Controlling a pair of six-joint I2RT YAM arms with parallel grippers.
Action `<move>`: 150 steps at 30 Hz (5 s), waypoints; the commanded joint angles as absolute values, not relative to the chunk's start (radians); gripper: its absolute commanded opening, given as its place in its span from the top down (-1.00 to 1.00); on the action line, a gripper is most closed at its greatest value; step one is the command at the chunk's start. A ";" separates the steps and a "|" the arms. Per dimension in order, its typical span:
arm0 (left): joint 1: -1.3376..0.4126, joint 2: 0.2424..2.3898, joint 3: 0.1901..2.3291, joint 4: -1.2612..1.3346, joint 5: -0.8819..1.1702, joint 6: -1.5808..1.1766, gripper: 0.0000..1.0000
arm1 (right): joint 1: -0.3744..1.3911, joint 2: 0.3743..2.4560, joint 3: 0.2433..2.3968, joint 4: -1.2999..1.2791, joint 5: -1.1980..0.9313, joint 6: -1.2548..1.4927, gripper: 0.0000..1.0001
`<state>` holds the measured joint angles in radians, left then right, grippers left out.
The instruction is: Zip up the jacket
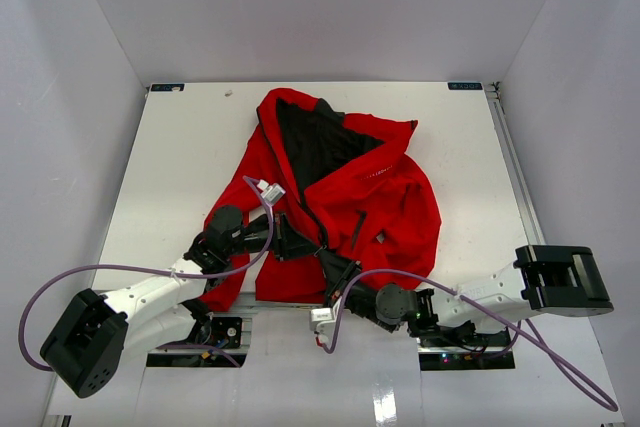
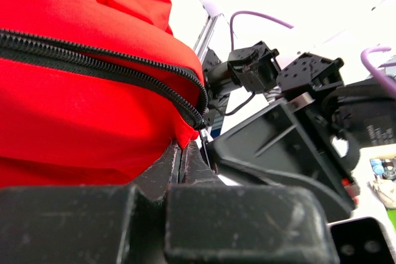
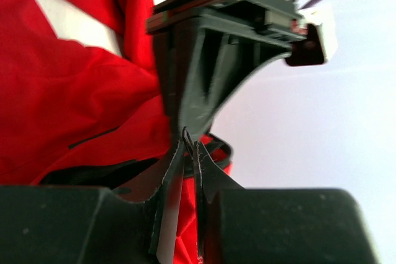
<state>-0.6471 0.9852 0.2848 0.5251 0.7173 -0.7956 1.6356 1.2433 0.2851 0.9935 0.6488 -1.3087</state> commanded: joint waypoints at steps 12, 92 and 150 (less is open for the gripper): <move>-0.650 0.964 0.303 0.480 0.716 -0.762 1.00 | 1.627 1.175 0.336 1.039 0.634 -1.194 0.85; -0.632 0.983 0.282 0.607 0.843 -0.926 1.00 | 1.646 1.271 0.235 1.284 0.641 -1.470 -0.04; -0.630 0.983 0.278 0.615 0.847 -0.928 1.00 | 1.670 1.271 0.236 1.283 0.660 -1.462 0.65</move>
